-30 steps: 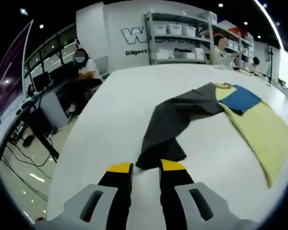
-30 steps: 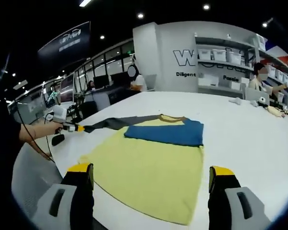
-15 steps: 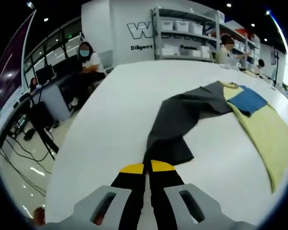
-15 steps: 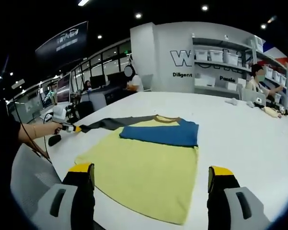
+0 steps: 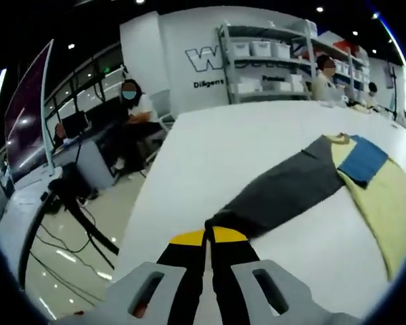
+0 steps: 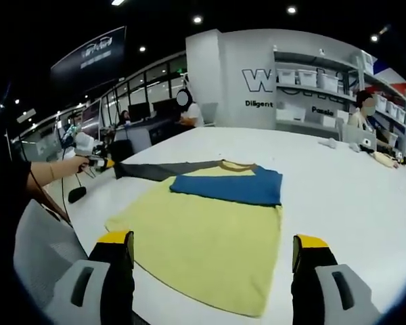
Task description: Fold the garment on the visible template until the final outline fits inside the template.
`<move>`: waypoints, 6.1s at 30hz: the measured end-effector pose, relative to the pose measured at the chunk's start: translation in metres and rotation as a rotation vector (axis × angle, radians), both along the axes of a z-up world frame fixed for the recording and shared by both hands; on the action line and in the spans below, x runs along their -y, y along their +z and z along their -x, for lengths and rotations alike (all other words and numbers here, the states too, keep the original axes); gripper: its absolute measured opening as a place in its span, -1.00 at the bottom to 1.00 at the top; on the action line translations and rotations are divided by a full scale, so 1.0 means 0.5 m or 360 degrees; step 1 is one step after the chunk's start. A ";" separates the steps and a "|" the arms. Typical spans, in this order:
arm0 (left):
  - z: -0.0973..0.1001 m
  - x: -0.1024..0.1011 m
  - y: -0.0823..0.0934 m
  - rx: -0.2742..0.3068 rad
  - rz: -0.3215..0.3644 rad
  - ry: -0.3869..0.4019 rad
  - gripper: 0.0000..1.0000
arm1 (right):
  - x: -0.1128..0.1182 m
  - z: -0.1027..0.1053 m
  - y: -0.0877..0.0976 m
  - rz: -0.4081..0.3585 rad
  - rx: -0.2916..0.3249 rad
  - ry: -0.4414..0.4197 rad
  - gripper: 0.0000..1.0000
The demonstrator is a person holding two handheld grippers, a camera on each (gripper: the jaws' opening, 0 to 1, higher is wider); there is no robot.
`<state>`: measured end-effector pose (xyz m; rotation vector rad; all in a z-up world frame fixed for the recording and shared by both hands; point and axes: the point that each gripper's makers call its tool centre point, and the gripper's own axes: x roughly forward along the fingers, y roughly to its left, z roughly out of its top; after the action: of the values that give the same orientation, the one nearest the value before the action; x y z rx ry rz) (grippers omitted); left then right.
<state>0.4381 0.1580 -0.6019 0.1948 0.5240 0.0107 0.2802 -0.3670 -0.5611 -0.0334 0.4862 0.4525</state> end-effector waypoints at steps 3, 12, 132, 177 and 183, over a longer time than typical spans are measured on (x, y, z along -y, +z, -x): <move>-0.009 0.006 0.011 0.0012 -0.0033 -0.0022 -1.00 | 0.000 0.001 -0.001 0.0005 0.0001 0.0002 0.91; -0.035 0.066 0.022 0.0043 -0.0036 -0.0119 -1.00 | -0.002 0.004 -0.006 0.0012 -0.0006 0.0012 0.90; -0.085 0.999 0.065 0.0061 0.0068 -0.1516 -0.99 | 0.019 0.020 -0.084 0.0121 -0.0112 0.0014 0.96; -0.111 0.886 0.097 0.0131 0.0239 -0.1300 0.99 | -0.050 -0.084 -0.071 0.0146 -0.0041 0.0151 0.72; -0.093 0.841 0.093 0.0100 0.0213 -0.1270 0.99 | -0.070 -0.115 -0.070 0.0159 -0.0033 0.0196 0.58</move>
<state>0.4845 -0.2623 -0.5556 0.2606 0.3545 -0.7907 0.3374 -0.3322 -0.5959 -0.1554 0.5287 0.5495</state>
